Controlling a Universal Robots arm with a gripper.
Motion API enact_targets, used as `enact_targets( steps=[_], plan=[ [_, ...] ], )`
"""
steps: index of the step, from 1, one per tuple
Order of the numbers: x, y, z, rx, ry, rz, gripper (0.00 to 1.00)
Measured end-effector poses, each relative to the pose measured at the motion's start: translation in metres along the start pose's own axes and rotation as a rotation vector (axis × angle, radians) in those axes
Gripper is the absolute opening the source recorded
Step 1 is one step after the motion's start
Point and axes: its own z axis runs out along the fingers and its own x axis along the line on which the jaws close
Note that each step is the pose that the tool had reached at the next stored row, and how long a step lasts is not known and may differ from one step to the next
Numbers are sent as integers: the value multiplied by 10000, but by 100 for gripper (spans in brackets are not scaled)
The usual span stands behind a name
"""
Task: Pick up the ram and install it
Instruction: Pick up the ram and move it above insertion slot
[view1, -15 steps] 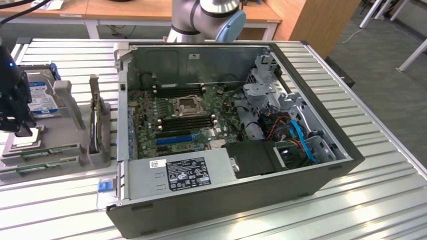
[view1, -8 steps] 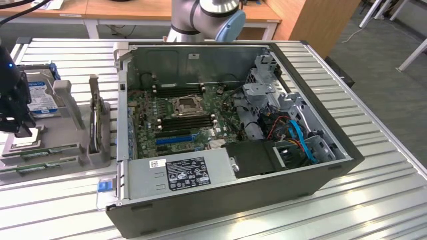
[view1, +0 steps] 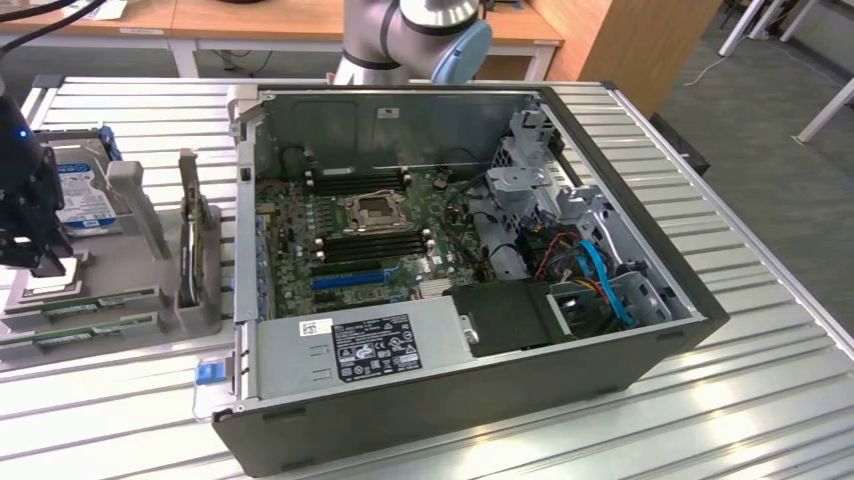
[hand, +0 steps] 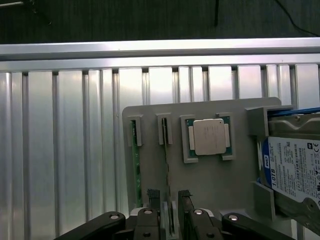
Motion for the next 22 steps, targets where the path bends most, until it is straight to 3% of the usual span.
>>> enact_targets(
  steps=[7,15,22],
  plan=[
    [3,-4,92,0,0,-1,29],
    [27,-6,96,0,0,-1,29],
    [120,-11,96,1,0,-1,29]
  ],
)
